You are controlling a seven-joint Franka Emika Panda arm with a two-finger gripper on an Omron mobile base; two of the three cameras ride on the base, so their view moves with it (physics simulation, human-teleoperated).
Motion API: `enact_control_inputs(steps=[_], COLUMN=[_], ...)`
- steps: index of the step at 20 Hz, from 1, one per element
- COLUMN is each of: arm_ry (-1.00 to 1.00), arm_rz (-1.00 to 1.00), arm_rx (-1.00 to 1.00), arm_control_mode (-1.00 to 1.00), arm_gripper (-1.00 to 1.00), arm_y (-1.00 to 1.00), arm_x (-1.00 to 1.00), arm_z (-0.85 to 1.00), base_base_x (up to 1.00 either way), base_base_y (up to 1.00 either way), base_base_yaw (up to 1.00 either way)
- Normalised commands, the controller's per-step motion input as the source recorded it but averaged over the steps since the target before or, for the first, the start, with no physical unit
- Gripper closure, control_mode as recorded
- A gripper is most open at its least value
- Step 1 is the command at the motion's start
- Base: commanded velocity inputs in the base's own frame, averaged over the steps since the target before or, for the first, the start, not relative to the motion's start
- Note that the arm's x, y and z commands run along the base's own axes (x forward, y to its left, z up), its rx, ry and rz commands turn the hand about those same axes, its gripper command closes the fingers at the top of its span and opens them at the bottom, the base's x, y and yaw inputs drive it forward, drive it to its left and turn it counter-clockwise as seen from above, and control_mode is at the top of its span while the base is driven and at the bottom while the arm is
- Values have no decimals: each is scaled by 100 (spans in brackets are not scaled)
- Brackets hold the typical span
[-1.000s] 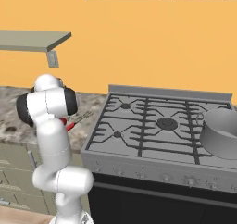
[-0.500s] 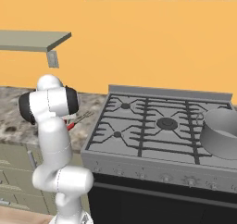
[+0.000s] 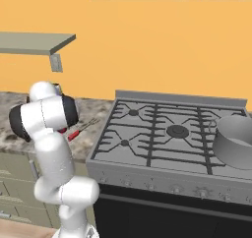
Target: Put the tomato and lemon wedge in the pot. Retrieve the spatula and lightly stir the vegetables in the pot.
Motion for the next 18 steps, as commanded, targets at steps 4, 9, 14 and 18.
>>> enact_control_inputs(steps=[4, 9, 14, 18], arm_ry=[-22, -9, 0, 6], arm_rz=[-4, 0, -1, -5], arm_rx=[10, 9, 3, 0], arm_control_mode=[-100, -100, -100, -100], arm_gripper=[100, 100, 100, 100], arm_y=[-59, -90, -86, -48], arm_x=[-91, -92, -100, -100], arm_z=[88, 100, 100, 100], base_base_x=[0, 0, 0, 0], base_base_y=[0, 0, 0, 0], base_base_yaw=[0, 0, 0, 0])
